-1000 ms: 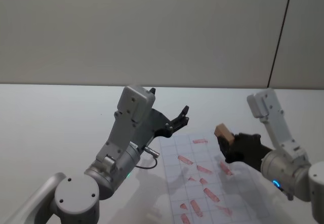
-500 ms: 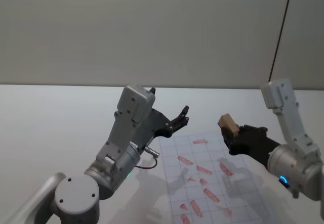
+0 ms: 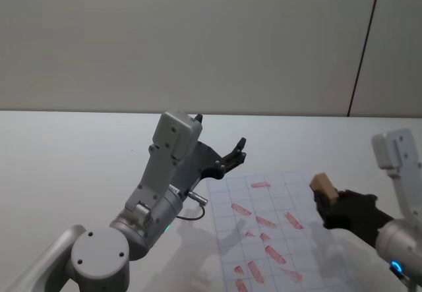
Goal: Use the one hand to pick up the stamp and affix it onto the A4 paper.
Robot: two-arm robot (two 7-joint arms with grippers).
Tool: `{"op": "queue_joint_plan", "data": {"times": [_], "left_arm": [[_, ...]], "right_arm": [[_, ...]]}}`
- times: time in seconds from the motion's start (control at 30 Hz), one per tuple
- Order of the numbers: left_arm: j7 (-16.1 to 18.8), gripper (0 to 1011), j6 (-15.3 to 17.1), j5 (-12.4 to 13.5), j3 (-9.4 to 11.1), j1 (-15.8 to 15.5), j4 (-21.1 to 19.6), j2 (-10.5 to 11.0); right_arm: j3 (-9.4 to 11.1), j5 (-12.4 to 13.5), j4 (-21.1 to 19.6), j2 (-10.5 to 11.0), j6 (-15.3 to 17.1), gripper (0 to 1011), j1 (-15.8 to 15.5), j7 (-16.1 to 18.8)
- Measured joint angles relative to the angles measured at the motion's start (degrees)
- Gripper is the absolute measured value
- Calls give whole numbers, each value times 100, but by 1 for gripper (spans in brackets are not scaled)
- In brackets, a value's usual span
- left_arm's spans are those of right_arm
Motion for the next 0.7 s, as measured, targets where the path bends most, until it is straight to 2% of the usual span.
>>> {"op": "queue_joint_plan", "data": {"times": [0.33, 0.5, 0.7], "left_arm": [[0, 1002, 0, 0, 0, 0, 0, 0], [0, 1002, 0, 0, 0, 0, 0, 0], [0, 1002, 0, 0, 0, 0, 0, 0]], "right_arm": [[232, 353, -393, 359, -12, 217, -413, -368], [375, 533, -466, 508, -28, 217, -523, -514], [496, 665, -428, 586, -41, 217, -537, -605]]}}
